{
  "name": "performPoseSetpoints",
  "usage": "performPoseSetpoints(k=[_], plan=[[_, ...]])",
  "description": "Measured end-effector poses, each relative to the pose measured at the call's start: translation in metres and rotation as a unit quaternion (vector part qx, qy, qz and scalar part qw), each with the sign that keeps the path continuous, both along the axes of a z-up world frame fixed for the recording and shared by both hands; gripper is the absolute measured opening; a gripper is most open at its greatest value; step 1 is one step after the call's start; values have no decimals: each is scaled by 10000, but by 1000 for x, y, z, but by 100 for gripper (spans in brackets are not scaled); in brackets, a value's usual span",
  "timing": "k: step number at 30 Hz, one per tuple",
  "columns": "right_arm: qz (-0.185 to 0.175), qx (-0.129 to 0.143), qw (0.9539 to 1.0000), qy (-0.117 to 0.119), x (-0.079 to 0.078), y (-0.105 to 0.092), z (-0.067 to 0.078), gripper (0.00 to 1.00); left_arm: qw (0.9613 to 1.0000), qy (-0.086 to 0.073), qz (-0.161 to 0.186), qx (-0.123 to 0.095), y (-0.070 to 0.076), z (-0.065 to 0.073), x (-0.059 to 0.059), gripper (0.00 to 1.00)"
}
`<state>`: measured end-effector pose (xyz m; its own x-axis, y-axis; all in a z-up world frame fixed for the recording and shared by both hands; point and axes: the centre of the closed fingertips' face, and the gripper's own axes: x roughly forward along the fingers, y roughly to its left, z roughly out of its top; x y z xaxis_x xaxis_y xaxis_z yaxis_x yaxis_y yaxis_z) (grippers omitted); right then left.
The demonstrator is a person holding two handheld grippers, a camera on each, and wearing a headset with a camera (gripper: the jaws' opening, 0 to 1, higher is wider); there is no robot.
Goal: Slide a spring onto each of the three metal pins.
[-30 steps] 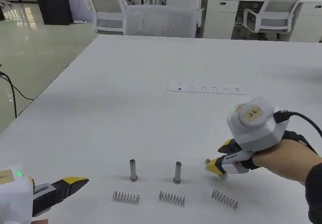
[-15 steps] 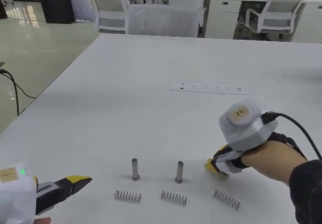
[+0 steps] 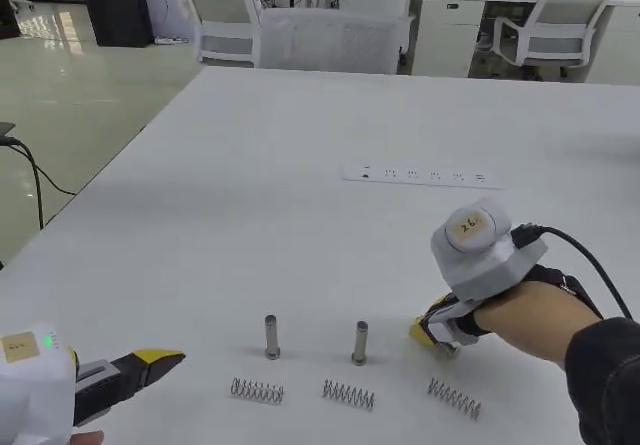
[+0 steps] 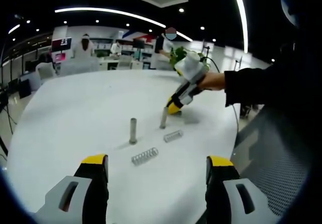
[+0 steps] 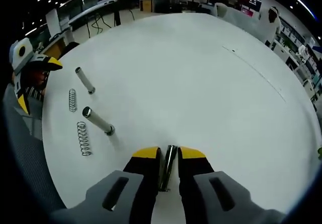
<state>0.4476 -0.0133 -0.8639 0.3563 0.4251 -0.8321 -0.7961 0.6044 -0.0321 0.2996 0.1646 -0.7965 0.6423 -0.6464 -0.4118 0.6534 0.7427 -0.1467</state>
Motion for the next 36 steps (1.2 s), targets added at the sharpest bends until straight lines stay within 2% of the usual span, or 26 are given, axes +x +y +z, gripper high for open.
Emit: performPoseSetpoints(k=[3, 6, 11, 25, 36], plan=[[20, -15, 10000, 24, -3, 3, 0, 6, 10000, -7, 17, -10, 1, 0, 0, 76], [-2, -85, 10000, 9, -3, 3, 0, 5, 10000, -8, 17, -9, 1, 0, 0, 76], [-58, -52, 9999, 82, -6, 2, 1, 5, 10000, -21, 25, -15, 1, 1, 1, 76], [-172, 121, 9997, 87, -22, -9, 27, 5, 10000, -31, -24, -10, -2, 2, 0, 75], [-96, 201, 9997, -49, -34, -11, 40, 5, 10000, -35, -76, 10, -3, 2, -1, 75]])
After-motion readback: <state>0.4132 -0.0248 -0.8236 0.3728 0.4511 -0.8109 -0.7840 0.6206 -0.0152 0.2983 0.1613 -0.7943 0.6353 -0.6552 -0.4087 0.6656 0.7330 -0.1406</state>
